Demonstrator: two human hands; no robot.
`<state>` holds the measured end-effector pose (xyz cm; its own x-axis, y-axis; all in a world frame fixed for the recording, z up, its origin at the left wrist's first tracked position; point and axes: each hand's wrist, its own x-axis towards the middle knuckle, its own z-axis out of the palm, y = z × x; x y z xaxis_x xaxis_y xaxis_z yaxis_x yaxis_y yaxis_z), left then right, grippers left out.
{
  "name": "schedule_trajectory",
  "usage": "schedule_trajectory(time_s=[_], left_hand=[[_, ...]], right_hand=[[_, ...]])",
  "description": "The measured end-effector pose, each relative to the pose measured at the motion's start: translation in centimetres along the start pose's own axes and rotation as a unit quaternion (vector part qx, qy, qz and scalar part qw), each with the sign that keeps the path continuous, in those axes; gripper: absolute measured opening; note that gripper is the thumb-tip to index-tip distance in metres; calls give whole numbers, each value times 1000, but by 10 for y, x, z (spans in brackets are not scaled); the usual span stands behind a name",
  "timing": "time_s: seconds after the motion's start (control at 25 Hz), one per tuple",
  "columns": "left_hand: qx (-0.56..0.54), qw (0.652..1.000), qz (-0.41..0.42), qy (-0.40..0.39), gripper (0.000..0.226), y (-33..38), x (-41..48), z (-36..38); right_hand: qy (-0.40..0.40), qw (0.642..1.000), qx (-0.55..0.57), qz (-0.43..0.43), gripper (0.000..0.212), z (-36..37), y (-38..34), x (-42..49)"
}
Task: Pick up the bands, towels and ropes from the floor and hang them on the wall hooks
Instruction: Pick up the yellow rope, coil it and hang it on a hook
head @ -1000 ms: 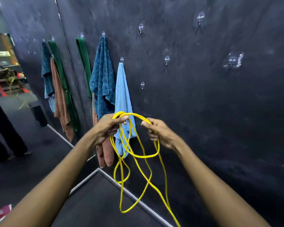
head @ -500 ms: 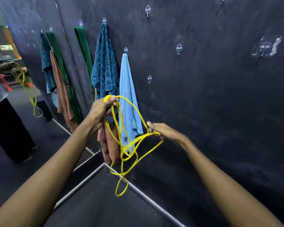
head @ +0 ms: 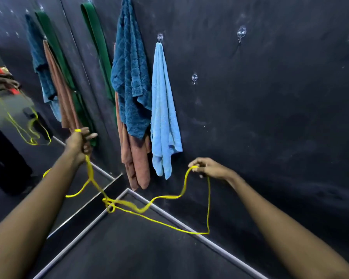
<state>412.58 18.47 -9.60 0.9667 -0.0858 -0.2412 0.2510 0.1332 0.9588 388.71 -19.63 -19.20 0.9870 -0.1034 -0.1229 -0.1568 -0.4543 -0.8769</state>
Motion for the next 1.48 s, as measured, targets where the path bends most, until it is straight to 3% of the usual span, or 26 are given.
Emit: schedule_trajectory(time_s=[0.2,0.36,0.44,0.68,0.88,1.04,1.16,1.24,1.48], left_hand=[[-36,974,-97,-203,27,-82,-27,38],[46,936,-57,-344,52,-109,-66,77],[72,921,-36,-381,52,-114,-82,100],[74,945,27,-319,24,-92,-79,140],[-12,939,75,-335,24,-48,-67,144],[-30,927,109,-359,25,-7,-64,135],[1,924,94,-371,29,20,-75,132],[23,915,77,-395,29,35,-85,134],[17,895,88,-437,25,74,-106,147]], right_hand=[[34,999,-1,-43,17,40,-58,28],[43,997,24,-58,9,50,-83,40],[62,994,54,-69,9,51,-97,41],[45,986,155,-41,34,25,-104,30],[-67,996,7,54,33,30,-25,3],[-98,988,-32,116,38,47,30,-17],[-130,980,-9,148,63,62,41,-22],[-132,979,39,149,80,73,39,-18],[-76,992,71,68,76,107,-5,8]])
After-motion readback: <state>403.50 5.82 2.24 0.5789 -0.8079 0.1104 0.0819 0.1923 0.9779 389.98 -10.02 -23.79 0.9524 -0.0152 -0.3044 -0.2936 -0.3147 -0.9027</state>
